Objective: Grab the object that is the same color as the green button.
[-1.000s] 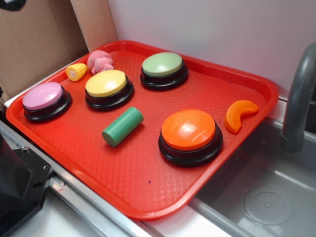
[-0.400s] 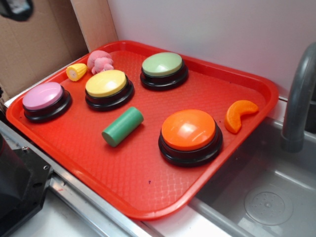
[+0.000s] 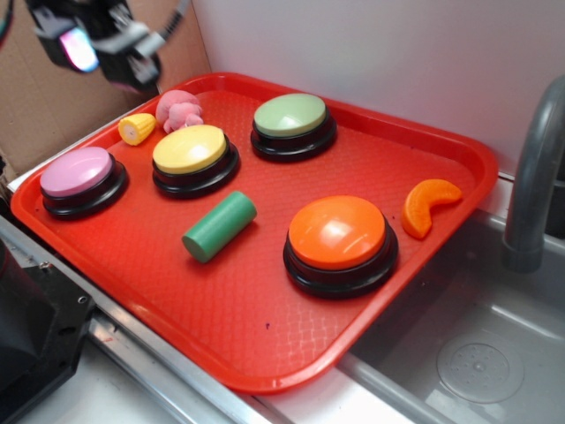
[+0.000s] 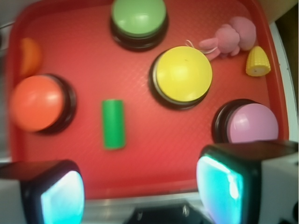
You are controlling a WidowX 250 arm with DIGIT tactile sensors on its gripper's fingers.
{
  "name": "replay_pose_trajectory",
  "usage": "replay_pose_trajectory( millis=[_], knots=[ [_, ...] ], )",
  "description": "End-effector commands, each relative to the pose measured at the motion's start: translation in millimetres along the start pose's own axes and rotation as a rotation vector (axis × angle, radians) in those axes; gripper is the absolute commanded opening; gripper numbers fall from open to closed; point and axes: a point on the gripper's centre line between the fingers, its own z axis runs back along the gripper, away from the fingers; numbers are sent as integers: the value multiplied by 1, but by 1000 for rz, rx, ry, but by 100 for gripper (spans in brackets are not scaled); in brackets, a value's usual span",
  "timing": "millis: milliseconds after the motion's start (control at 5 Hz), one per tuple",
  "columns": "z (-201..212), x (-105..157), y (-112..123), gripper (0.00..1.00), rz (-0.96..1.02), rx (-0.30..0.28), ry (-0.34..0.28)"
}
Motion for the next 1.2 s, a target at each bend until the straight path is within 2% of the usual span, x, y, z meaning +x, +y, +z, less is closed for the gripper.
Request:
replay_pose_trajectory(
  millis=[0,200,400,800,1000],
  knots=[
    [-51,9,-20,100,49,42,-15],
    [-80,12,-28,100,23,1,9],
    [-105,15,-29,100,-14,-14,34],
    [-114,12,-27,100,-77,16,12],
    [-114,12,-28,78,-63,27,26]
  ],
)
